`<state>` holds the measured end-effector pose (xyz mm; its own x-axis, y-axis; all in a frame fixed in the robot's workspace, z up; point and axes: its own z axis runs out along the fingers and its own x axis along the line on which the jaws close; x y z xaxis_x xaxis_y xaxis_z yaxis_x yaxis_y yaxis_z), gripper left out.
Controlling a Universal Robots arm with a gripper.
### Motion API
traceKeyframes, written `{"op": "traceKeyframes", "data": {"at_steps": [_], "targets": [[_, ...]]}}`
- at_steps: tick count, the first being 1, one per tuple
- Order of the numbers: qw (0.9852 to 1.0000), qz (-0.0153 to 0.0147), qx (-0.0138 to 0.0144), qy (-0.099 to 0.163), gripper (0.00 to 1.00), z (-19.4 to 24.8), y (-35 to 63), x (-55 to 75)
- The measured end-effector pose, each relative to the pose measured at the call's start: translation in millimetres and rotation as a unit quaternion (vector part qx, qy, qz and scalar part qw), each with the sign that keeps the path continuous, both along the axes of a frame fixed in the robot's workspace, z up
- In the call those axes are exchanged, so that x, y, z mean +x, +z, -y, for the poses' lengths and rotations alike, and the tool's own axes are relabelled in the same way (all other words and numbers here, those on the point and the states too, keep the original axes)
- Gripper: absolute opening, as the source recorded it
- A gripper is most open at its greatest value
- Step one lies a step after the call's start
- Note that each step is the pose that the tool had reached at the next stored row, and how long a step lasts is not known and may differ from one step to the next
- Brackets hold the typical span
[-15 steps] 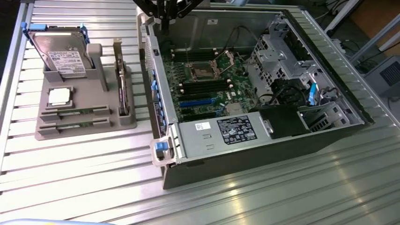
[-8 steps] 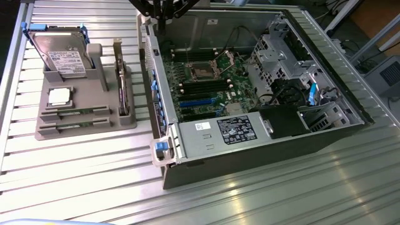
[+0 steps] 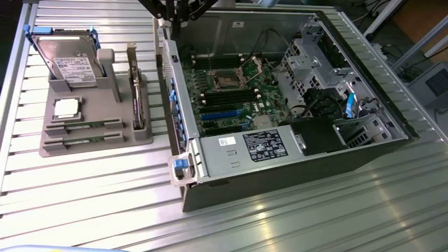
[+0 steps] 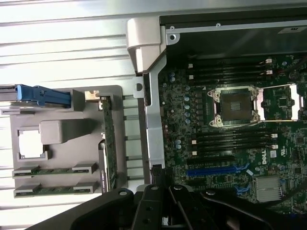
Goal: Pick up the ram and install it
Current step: 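Reach for the ram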
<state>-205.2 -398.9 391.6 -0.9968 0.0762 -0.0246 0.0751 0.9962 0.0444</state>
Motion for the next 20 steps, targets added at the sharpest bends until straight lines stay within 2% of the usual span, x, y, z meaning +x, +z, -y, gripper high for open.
{"op": "traceKeyframes", "data": {"at_steps": [20], "targets": [[1.0000, -0.0001, -0.0001, 0.000, 0.10, 0.0, -0.3, -23.7]]}}
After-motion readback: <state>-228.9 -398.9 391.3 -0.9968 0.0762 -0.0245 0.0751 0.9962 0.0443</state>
